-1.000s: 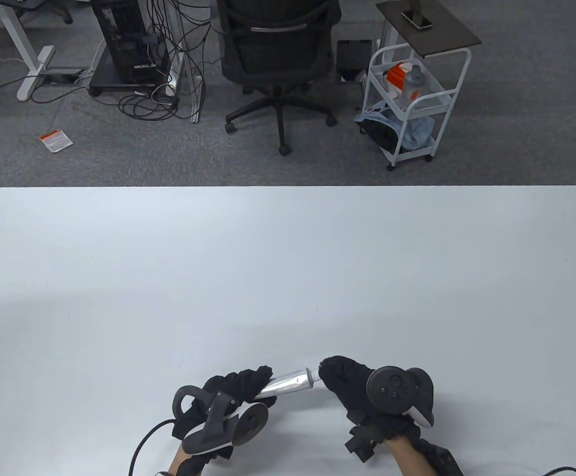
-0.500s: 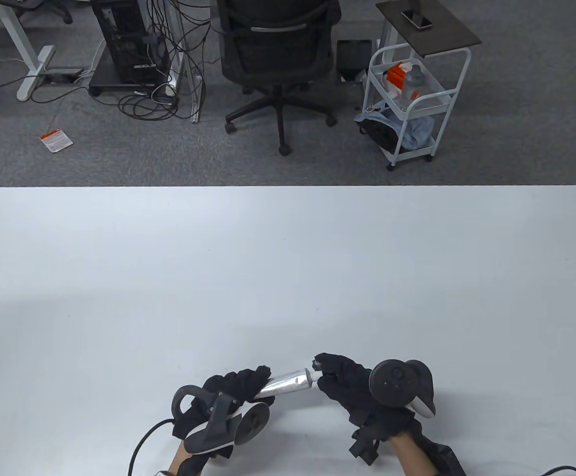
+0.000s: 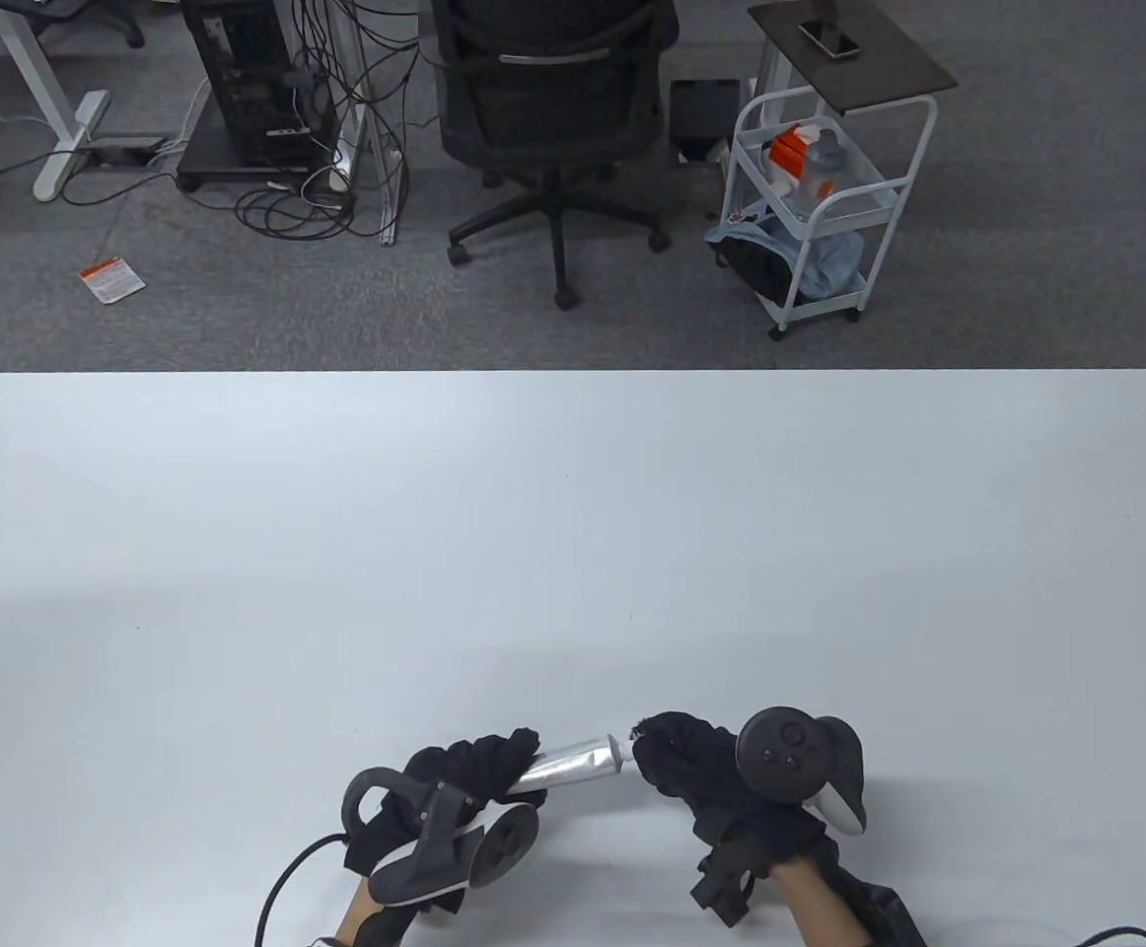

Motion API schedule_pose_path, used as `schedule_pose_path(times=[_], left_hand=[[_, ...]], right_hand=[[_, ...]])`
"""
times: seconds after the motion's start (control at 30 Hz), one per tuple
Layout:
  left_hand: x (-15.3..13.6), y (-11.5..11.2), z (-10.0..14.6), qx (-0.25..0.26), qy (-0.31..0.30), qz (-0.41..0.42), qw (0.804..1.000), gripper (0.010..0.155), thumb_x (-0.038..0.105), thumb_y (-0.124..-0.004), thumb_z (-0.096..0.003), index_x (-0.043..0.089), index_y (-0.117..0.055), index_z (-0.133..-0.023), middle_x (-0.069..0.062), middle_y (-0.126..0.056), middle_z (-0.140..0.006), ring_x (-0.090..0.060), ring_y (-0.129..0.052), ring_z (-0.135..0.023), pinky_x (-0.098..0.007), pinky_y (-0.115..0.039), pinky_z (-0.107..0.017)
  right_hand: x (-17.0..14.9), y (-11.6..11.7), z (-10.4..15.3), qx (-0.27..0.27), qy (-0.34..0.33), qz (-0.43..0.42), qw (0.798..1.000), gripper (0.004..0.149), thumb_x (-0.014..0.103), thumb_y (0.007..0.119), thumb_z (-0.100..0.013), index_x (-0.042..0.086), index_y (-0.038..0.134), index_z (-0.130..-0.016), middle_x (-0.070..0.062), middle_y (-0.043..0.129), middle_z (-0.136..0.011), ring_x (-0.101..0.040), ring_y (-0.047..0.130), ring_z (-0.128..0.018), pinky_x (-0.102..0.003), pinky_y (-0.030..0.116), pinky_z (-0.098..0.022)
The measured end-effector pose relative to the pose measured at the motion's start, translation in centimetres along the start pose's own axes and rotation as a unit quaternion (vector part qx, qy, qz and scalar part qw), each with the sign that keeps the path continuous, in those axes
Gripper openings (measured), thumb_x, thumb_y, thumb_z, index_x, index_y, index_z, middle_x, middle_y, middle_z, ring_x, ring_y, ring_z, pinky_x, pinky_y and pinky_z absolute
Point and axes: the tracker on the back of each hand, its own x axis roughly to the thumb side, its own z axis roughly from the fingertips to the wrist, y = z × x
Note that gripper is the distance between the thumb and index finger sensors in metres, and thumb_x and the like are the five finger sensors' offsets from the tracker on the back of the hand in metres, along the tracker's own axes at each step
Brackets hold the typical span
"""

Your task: Unscrew tube cap from toothpaste tube

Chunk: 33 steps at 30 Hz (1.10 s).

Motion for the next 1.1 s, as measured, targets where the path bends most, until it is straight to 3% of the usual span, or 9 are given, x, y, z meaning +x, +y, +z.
schedule_pose_path(times=[0.17, 0.27, 0.37, 0.53, 0.63, 0.83, 0.97, 1.1], left_hand=[[-0.04, 0.04, 0.05, 0.000, 0.002, 0.001, 1.000, 0.075, 0.063, -0.063, -0.0443, 0.019, -0.062, -0.105, -0.007, -0.085, -0.090, -0.025, -0.095, -0.072, -0.042, -0.083, -0.058], [-0.02, 0.05, 0.04, 0.001, 0.001, 0.006, 1.000, 0.075, 0.063, -0.063, -0.0443, 0.019, -0.062, -0.105, -0.007, -0.085, -0.090, -0.026, -0.095, -0.072, -0.042, -0.083, -0.057], [0.03, 0.04, 0.05, 0.002, 0.001, 0.003, 1.000, 0.075, 0.063, -0.064, -0.0443, 0.019, -0.062, -0.105, -0.007, -0.086, -0.090, -0.026, -0.095, -0.072, -0.042, -0.083, -0.057], [0.17, 0.08, 0.07, 0.004, -0.003, 0.004, 1.000, 0.075, 0.063, -0.063, -0.0444, 0.019, -0.062, -0.105, -0.007, -0.086, -0.090, -0.025, -0.095, -0.072, -0.042, -0.083, -0.057], [0.20, 0.09, 0.11, 0.004, -0.002, -0.004, 1.000, 0.075, 0.063, -0.064, -0.0442, 0.020, -0.062, -0.105, -0.006, -0.085, -0.090, -0.025, -0.095, -0.073, -0.042, -0.083, -0.058], [0.16, 0.17, 0.10, 0.001, 0.000, -0.011, 1.000, 0.075, 0.063, -0.064, -0.0441, 0.020, -0.062, -0.105, -0.006, -0.085, -0.090, -0.026, -0.094, -0.073, -0.042, -0.083, -0.058], [-0.06, 0.37, 0.19, 0.008, 0.008, -0.018, 1.000, 0.075, 0.063, -0.064, -0.0442, 0.020, -0.062, -0.105, -0.006, -0.085, -0.090, -0.025, -0.094, -0.073, -0.042, -0.083, -0.058], [-0.20, 0.52, 0.25, 0.011, 0.013, -0.023, 1.000, 0.075, 0.063, -0.064, -0.0441, 0.020, -0.062, -0.105, -0.006, -0.085, -0.090, -0.025, -0.094, -0.073, -0.042, -0.083, -0.058]], right_hand=[[0.31, -0.12, 0.07, 0.007, -0.016, 0.004, 1.000, 0.053, 0.026, 0.078, -0.053, 0.005, 0.061, -0.098, -0.020, 0.082, -0.086, -0.037, 0.091, -0.066, -0.049, 0.080, -0.044], [0.24, -0.20, 0.18, 0.012, -0.010, 0.018, 1.000, 0.070, 0.043, 0.074, -0.052, 0.000, 0.053, -0.103, -0.025, 0.077, -0.090, -0.042, 0.087, -0.070, -0.052, 0.078, -0.046], [-0.04, -0.28, 0.29, -0.005, 0.006, 0.011, 1.000, 0.068, 0.049, 0.062, -0.055, -0.003, 0.063, -0.098, -0.026, 0.083, -0.082, -0.043, 0.091, -0.062, -0.052, 0.079, -0.041], [-0.07, -0.23, 0.19, -0.008, 0.021, 0.011, 1.000, 0.050, 0.040, 0.062, -0.058, 0.001, 0.075, -0.086, -0.021, 0.091, -0.069, -0.038, 0.096, -0.051, -0.050, 0.081, -0.034], [0.18, -0.09, 0.05, 0.007, 0.005, 0.011, 1.000, 0.045, 0.033, 0.065, -0.058, 0.001, 0.071, -0.089, -0.020, 0.089, -0.073, -0.037, 0.095, -0.055, -0.049, 0.081, -0.037], [0.46, -0.06, 0.02, 0.018, -0.021, 0.011, 1.000, 0.049, 0.023, 0.073, -0.055, 0.004, 0.060, -0.098, -0.020, 0.081, -0.086, -0.036, 0.091, -0.067, -0.049, 0.080, -0.044], [0.18, 0.14, 0.06, 0.025, -0.019, 0.008, 0.999, 0.069, 0.039, 0.072, -0.054, -0.001, 0.049, -0.105, -0.026, 0.075, -0.091, -0.043, 0.086, -0.072, -0.053, 0.077, -0.047], [-0.37, 0.32, 0.07, 0.013, 0.011, 0.011, 1.000, 0.066, 0.046, 0.060, -0.057, -0.004, 0.059, -0.100, -0.027, 0.082, -0.083, -0.043, 0.090, -0.064, -0.053, 0.079, -0.042]])
